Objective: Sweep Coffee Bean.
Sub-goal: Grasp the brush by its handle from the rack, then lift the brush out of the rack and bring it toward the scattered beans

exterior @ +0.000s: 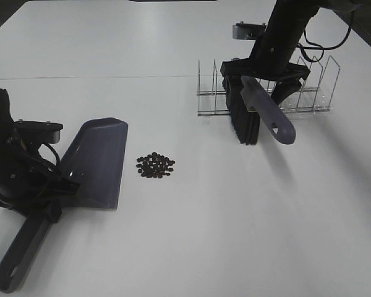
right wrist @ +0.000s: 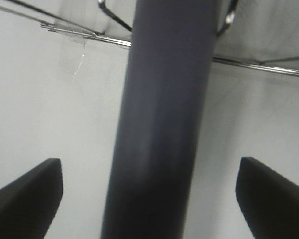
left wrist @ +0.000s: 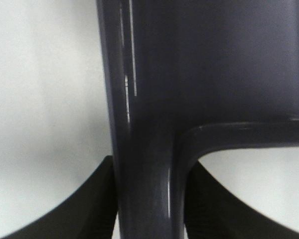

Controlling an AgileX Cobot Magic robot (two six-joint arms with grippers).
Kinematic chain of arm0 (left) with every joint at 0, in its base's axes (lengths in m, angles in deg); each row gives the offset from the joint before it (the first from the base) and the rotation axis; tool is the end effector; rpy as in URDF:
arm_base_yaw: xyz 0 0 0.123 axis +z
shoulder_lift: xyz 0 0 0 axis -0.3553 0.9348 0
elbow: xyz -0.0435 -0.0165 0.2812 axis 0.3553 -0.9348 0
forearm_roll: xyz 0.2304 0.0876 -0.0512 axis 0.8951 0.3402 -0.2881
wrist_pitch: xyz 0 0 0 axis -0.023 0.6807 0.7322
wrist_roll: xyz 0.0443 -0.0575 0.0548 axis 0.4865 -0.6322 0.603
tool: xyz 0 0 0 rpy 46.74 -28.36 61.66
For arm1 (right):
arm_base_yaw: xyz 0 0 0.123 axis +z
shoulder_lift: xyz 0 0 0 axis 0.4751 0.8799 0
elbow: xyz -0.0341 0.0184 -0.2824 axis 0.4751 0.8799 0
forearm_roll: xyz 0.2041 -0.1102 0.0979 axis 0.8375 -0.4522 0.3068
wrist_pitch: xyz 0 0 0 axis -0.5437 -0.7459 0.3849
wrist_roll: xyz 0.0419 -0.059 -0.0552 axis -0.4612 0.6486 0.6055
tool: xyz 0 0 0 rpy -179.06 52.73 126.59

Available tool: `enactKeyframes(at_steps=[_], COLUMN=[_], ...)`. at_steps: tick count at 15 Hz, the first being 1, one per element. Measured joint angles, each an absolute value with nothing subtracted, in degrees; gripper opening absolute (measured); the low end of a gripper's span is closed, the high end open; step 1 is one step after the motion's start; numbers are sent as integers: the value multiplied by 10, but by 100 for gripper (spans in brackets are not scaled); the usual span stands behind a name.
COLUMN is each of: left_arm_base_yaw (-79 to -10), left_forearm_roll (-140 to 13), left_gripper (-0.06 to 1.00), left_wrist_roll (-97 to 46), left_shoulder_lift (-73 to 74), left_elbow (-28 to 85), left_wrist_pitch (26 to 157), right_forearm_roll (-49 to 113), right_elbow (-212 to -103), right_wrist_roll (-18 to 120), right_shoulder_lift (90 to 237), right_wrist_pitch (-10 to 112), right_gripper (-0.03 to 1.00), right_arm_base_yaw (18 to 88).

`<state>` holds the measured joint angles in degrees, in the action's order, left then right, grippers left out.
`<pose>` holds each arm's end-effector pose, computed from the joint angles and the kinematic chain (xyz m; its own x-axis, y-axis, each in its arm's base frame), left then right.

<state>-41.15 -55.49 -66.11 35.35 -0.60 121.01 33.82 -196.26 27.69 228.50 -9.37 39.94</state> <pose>0.2797 -0.1089 0.1025 -0.9849 0.1645 -0.0540 0.1679 0.9836 -0.0655 0.4820 0.1138 0.1509 -0.9867 -0.1319 -0.0953 -0.1466 0.9747 0.1685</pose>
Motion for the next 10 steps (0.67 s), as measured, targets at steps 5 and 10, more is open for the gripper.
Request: enactKeyframes(at_steps=[5,10], left_arm_base_yaw=[-412,-412], left_forearm_roll=[-554,-554], left_gripper=[35,35], left_wrist_roll=[-661,-661], left_shoulder_lift=[354,354], left_elbow=[-6,-6], left_wrist_pitch=[1210,1211], right_forearm_roll=[341,338], right_elbow=[-1964,-1964], right_wrist_roll=[277,271], right_shoulder_lift=[2293,2294], right_wrist_pitch=[-94,-95], right_gripper=[68,30], right_arm_base_yaw=[400,400])
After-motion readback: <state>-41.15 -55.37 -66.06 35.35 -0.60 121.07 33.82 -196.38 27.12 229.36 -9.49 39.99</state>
